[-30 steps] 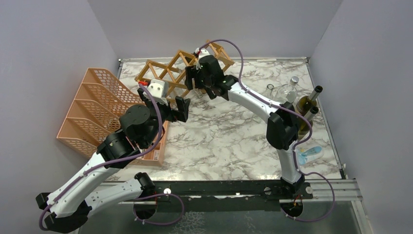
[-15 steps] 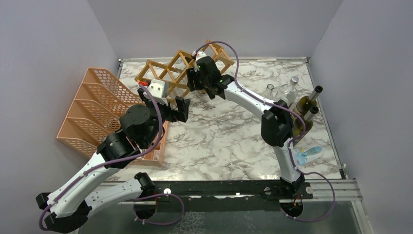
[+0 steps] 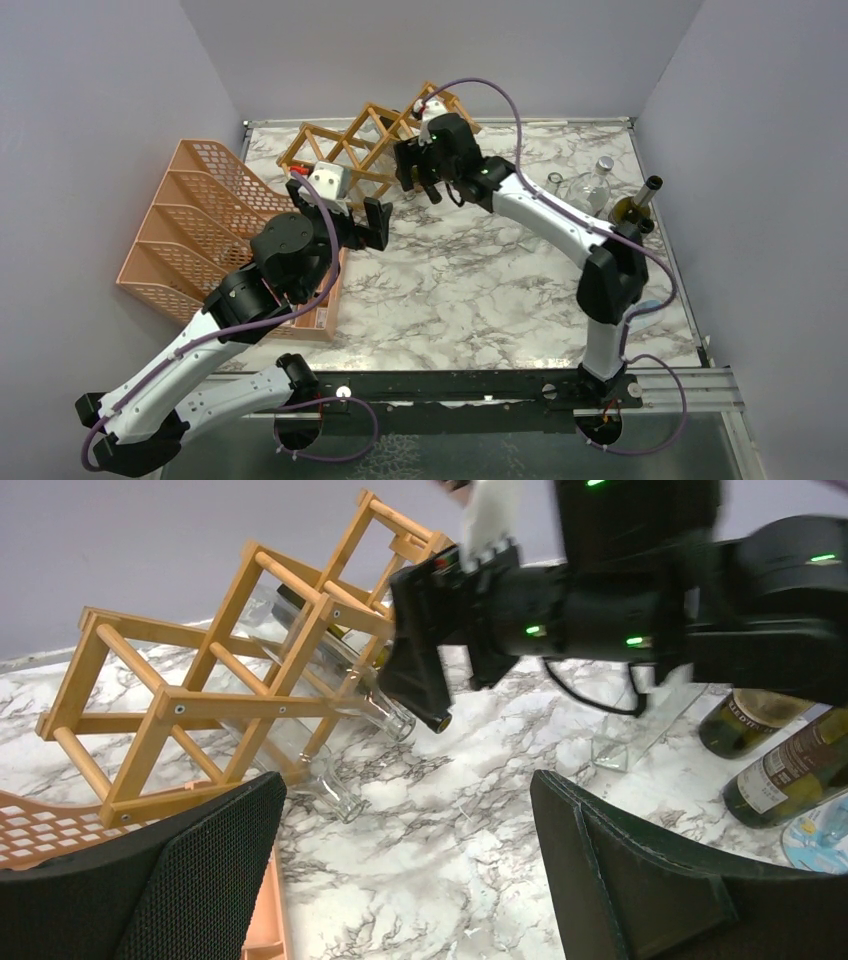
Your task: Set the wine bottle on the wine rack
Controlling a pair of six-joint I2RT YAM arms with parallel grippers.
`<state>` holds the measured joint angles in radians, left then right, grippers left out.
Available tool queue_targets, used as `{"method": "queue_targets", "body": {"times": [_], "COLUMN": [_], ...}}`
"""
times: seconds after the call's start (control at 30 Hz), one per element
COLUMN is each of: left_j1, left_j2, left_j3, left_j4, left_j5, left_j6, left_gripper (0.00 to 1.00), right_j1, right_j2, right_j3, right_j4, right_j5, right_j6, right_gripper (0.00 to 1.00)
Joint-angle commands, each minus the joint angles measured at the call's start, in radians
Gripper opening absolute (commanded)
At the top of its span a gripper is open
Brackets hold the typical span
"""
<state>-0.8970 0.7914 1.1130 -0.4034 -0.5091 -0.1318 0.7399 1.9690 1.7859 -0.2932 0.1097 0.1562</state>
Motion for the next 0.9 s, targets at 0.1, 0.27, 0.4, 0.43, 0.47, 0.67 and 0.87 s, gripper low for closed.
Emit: {"method": "queue_targets", "body": {"times": [0.1,0.27,0.4,0.43,0.47,0.67,0.87], "left_j1": [-0.003,-0.002,-0.002,-0.002,-0.003,-0.002,-0.002], "left_j2": [-0.018,-0.024,-0.027,-0.027,-0.027,-0.032,-0.031], "left_j3": [-0.026,-0.054,-0.067,-0.068,-0.072,-0.086,-0.101], "left_j4": [-0.003,0.014,0.026,0.030,0.033,0.049,0.051], "left_j5": [0.030,0.046,0.043,0.048,0.055,0.133,0.199], "left_j6": [0.006,0.012,0.003,0.002,-0.002,-0.031,-0.069], "left_gripper": [0.99,0.99,0.99,0.99,0.99,0.99,0.99], "right_j1": [-0.010,-0.040,-0.086,-0.107,-0.129,-0.220,-0.297], "right_j2": [-0.364,-0.563,-0.685,-0.708,-0.725,-0.774,-0.734], "right_j3": [-0.236,-0.354,-0.423,-0.433,-0.448,-0.510,-0.550], "right_j4": [0.003,-0.077,-0.137,-0.157,-0.173,-0.223,-0.232], "right_j5": [0.198,0.373,0.499,0.509,0.511,0.461,0.390], "right_j6": [-0.055,-0.071,-0.071,-0.063,-0.053,0.005,0.061], "right_gripper": [0.86,0.86,0.86,0.86,0.86,0.86,0.83]}}
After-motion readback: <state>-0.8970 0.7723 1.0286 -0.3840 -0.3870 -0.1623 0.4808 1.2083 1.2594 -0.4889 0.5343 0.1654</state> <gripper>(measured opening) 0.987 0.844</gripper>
